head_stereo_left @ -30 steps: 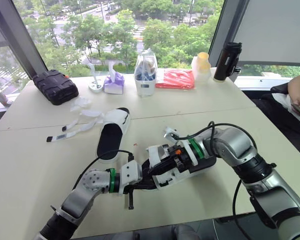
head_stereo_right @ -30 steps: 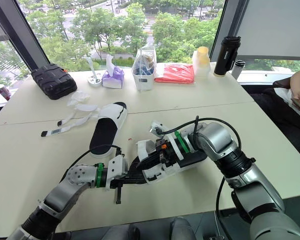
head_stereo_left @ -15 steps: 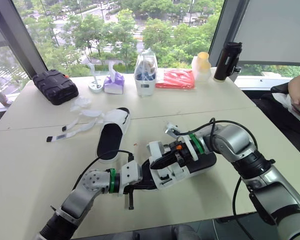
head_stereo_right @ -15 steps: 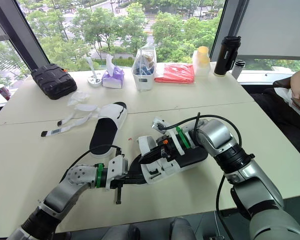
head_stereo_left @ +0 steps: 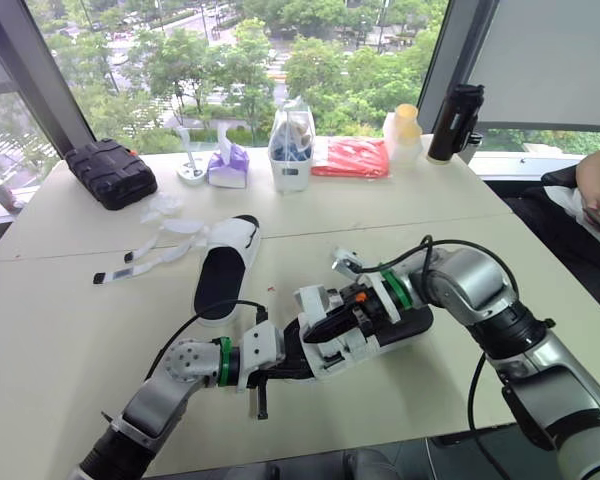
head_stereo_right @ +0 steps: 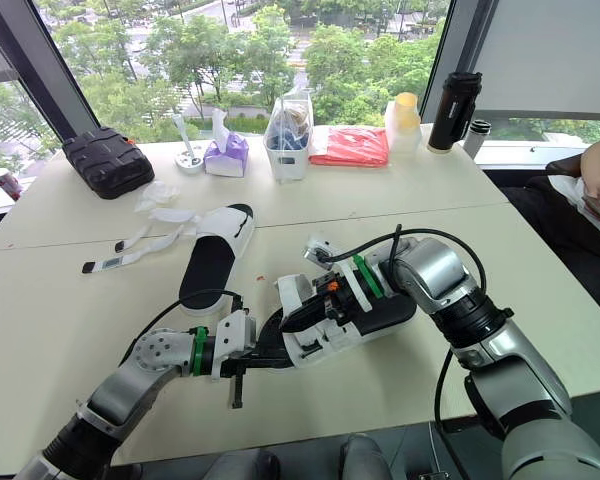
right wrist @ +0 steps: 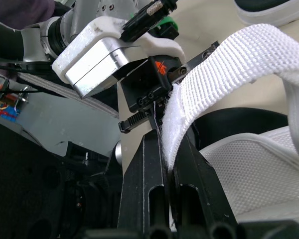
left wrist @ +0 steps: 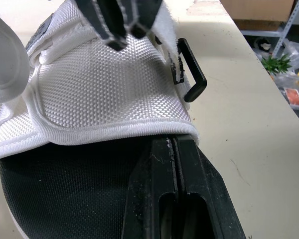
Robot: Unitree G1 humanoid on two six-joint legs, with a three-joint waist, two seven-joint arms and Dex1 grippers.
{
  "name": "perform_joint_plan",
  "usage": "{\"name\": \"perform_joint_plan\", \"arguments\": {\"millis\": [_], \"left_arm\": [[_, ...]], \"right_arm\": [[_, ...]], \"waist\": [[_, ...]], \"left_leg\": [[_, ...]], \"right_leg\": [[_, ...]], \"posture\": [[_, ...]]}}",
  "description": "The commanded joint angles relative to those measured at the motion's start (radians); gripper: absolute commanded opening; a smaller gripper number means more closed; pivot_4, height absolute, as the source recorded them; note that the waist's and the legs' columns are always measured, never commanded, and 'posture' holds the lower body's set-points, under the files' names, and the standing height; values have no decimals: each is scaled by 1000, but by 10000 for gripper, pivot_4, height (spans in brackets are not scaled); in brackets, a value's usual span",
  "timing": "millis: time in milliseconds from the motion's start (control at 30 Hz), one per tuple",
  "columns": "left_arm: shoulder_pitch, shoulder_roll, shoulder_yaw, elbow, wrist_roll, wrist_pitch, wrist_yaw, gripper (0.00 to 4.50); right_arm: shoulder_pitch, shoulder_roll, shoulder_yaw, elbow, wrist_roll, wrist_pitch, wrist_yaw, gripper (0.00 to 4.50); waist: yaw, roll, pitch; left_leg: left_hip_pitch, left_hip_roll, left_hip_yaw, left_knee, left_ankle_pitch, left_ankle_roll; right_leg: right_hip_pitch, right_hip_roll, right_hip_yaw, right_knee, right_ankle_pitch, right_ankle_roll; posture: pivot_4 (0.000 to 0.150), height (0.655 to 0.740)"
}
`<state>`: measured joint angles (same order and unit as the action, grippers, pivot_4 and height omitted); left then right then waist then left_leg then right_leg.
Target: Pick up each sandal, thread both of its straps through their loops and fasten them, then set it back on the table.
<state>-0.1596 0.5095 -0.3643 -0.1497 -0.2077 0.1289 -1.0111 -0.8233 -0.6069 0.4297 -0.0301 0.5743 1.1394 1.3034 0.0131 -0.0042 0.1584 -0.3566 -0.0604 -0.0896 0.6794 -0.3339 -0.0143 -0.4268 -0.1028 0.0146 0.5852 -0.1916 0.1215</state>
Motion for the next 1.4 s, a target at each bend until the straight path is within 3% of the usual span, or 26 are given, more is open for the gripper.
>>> {"name": "perform_joint_plan", "arguments": {"millis": [33, 633, 1033, 1400], "left_arm": [[19, 1, -44, 51, 48, 43, 6, 0], [24, -4, -41, 56, 52, 40, 18, 0], [25, -4, -43, 60, 53, 36, 17, 0], [26, -5, -44, 62, 55, 30, 19, 0]], "right_arm": [[6, -1, 6, -34, 16, 1, 11, 348], [-19, 8, 72, 24, -32, -36, 50, 348], [-51, 29, 109, 203, -159, -190, 86, 348], [-27, 6, 97, 66, -142, -157, 120, 348]], "waist": [[0, 0, 0], [0, 0, 0], [1, 0, 0], [2, 0, 0]], "left_leg": [[0, 0, 0, 0, 0, 0], [0, 0, 0, 0, 0, 0], [1, -1, 0, 0, 0, 0], [0, -1, 0, 0, 0, 0]], "right_leg": [[0, 0, 0, 0, 0, 0], [0, 0, 0, 0, 0, 0], [1, 0, 0, 0, 0, 0], [1, 0, 0, 0, 0, 0]], "posture": [[1500, 7400], [1500, 7400], [1500, 7400], [1500, 7400]]}}
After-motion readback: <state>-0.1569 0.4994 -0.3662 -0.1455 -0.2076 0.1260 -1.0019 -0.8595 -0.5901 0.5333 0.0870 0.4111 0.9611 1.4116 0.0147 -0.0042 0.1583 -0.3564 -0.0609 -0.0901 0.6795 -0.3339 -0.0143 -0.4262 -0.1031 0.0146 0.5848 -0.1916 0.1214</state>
